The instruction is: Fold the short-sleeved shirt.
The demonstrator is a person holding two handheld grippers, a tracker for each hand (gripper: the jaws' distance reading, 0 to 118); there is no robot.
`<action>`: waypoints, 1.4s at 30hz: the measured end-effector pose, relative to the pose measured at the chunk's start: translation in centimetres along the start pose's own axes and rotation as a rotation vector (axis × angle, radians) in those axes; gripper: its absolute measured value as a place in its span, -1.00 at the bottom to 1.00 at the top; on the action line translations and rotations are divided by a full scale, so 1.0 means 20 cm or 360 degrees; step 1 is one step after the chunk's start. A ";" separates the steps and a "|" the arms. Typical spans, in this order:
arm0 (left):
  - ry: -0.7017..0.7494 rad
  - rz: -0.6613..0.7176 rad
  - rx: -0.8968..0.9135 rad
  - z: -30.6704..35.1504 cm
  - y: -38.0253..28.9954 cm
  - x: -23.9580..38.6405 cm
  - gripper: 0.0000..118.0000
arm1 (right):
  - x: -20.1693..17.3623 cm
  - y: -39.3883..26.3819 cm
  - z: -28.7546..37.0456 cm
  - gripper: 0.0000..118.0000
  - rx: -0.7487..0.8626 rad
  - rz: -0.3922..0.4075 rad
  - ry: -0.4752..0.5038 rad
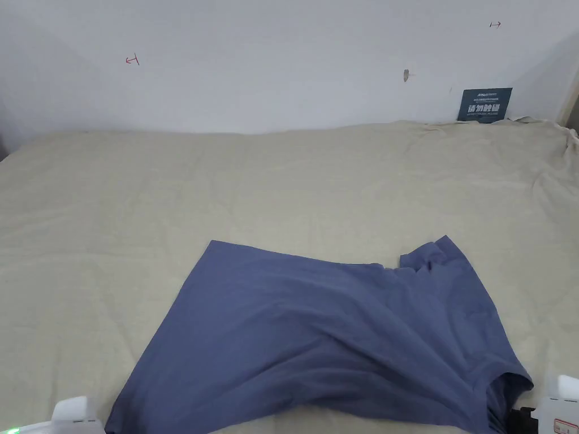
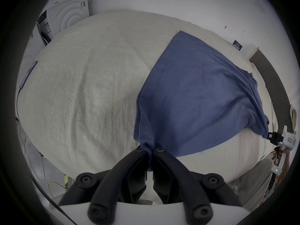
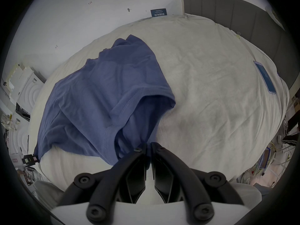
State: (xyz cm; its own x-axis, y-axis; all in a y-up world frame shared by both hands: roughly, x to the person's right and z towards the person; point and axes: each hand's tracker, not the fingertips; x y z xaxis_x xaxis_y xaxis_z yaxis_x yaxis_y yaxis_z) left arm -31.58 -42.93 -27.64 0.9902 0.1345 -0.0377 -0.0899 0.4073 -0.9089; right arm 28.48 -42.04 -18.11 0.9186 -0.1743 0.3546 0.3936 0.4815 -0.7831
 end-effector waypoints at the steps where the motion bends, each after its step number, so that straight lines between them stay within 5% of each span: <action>1: 0.0007 0.0004 0.0001 0.00 -0.01 0.00 -0.94 | -0.01 0.00 0.00 -0.93 0.0004 0.0005 -0.0007; 6: 0.0038 -0.0018 0.0015 0.03 -0.01 0.03 -0.92 | -0.02 0.02 0.05 -0.90 0.0027 0.0038 -0.0014; 9: 0.0056 -0.0035 0.0035 0.06 0.00 0.06 -0.45 | -0.03 0.03 0.09 -0.73 0.0069 0.0063 -0.0024; 12: 0.0062 -0.0069 0.0066 0.10 0.02 0.10 0.57 | -0.05 0.07 0.16 0.12 0.0137 0.0096 -0.0034; 14: 0.0069 -0.0087 0.0154 0.16 0.05 0.13 0.80 | -0.06 0.10 0.21 0.52 0.0214 0.0113 -0.0021; 35: -0.0127 -0.0317 0.1150 0.68 0.48 0.62 0.72 | -0.40 0.34 0.79 0.70 0.1199 0.0329 0.0005; 37: -0.0156 -0.0320 0.1245 0.69 0.48 0.65 0.42 | -0.43 0.32 0.81 0.46 0.1270 0.0366 -0.0006; 40: -0.0160 -0.0341 0.1327 0.69 0.46 0.69 -0.31 | -0.47 0.31 0.81 -0.28 0.1354 0.0398 -0.0042; 42: -0.0176 -0.0360 0.1346 0.67 0.46 0.70 -0.61 | -0.49 0.30 0.82 -0.62 0.1386 0.0425 -0.0056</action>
State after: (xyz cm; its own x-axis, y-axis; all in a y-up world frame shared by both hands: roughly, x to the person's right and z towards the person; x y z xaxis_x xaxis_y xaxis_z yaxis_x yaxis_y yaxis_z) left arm -19.96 -25.16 -30.86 0.9817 0.0388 0.1863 0.0145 0.9610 -0.2762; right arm 21.30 -23.44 -17.94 0.9683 0.0556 0.2435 -0.0104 0.9830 -0.1835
